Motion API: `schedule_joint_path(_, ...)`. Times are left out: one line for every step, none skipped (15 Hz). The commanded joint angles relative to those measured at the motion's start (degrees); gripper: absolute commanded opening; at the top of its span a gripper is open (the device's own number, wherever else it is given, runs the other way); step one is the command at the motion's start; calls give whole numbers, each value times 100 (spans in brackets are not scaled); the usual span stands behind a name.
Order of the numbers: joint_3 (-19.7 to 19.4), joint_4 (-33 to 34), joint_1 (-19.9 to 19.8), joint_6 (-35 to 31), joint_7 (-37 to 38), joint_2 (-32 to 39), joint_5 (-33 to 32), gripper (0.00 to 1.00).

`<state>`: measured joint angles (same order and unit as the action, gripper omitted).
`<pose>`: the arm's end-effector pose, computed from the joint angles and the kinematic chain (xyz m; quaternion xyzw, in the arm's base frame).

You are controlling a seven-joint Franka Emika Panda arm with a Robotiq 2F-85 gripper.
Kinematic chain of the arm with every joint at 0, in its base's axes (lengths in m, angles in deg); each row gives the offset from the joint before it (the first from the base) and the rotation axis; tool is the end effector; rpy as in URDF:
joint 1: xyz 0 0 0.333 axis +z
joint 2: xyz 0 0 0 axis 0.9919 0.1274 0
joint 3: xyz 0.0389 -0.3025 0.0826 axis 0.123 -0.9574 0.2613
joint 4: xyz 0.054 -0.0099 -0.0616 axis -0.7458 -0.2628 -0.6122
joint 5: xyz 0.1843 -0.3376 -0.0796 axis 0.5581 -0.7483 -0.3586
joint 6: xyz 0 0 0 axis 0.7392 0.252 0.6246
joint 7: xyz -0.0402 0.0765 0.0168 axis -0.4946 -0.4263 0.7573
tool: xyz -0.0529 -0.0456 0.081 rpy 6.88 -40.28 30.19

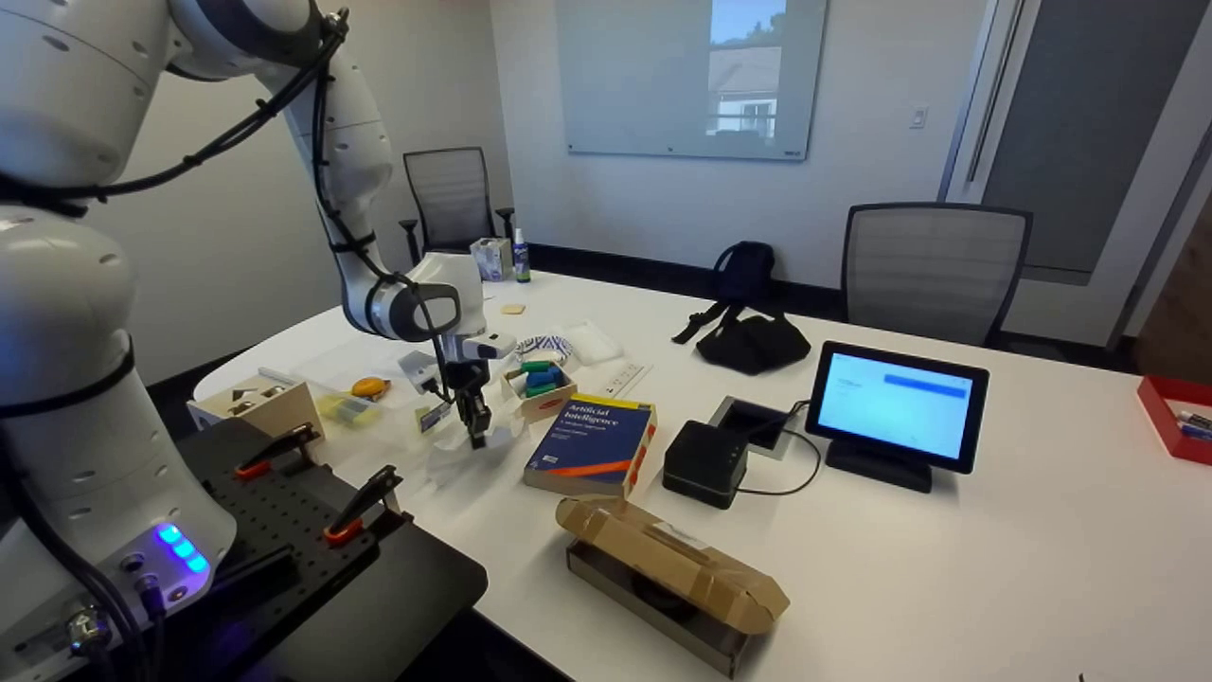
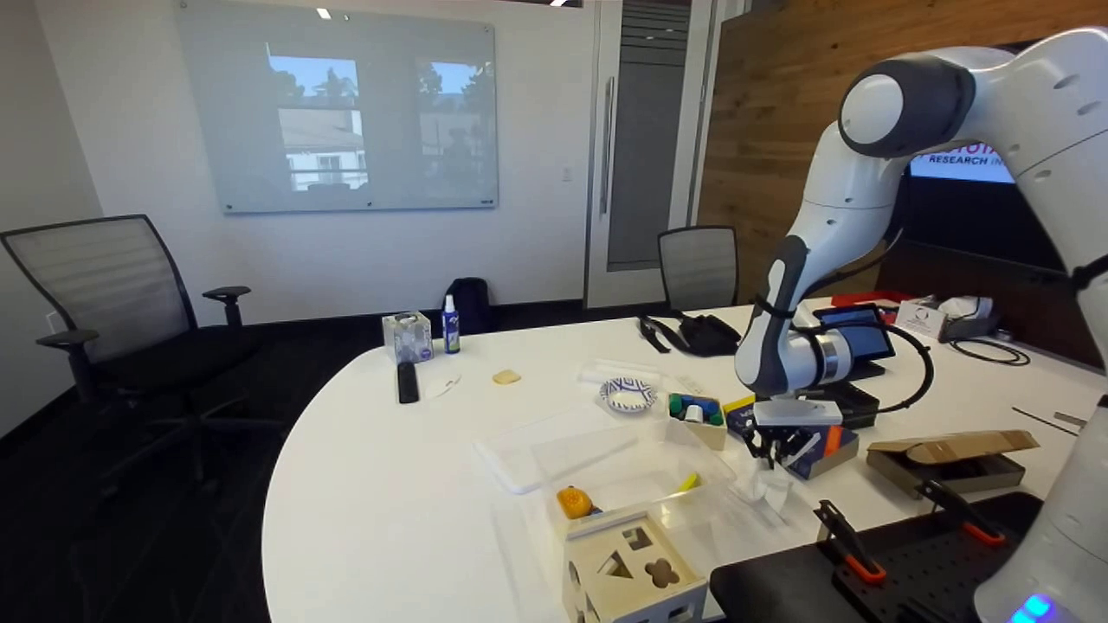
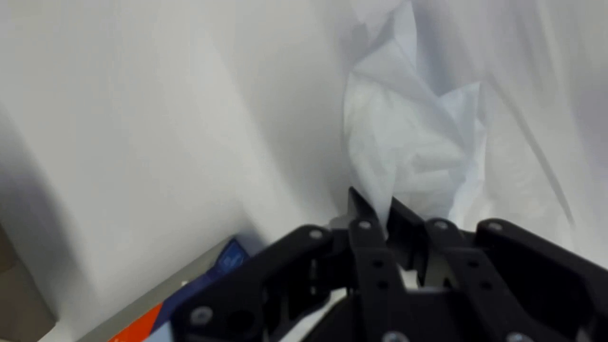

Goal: Pick up the wipe and clean some part of the table

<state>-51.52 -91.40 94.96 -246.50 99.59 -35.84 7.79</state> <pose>0.4464 -0.0280 0.0400 0.9737 -0.2150 -0.0385 0.0648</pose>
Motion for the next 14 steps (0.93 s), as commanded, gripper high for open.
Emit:
schedule_joint_path(528,-197,-125,192,-75,-294,15,2)
schedule_joint_path(716,-191,-187,99,-73,-289,70,2)
schedule_joint_path(794,-192,-160,47,-43,-303,83,2)
schedule_joint_path(831,-194,-117,-23,-6,-309,87,2)
schedule_joint_path(818,-203,-52,-107,34,-322,81,2)
schedule_joint_path(654,-229,130,-238,132,-331,36,2)
schedule_joint_path(505,-233,258,-310,184,-327,1,2)
schedule_joint_path(283,-253,432,-414,246,-313,-41,2)
schedule_joint_path(113,-264,537,-504,273,-287,-47,2)
schedule_joint_path(-133,-279,698,-605,342,-239,-51,2)
schedule_joint_path(-374,-307,838,-698,381,-179,-51,2)
schedule_joint_path(-575,-336,936,-796,394,-114,-28,2)
schedule_joint_path(-764,-386,1020,-849,412,-71,4,2)
schedule_joint_path(-921,-437,1082,-865,419,-30,29,2)
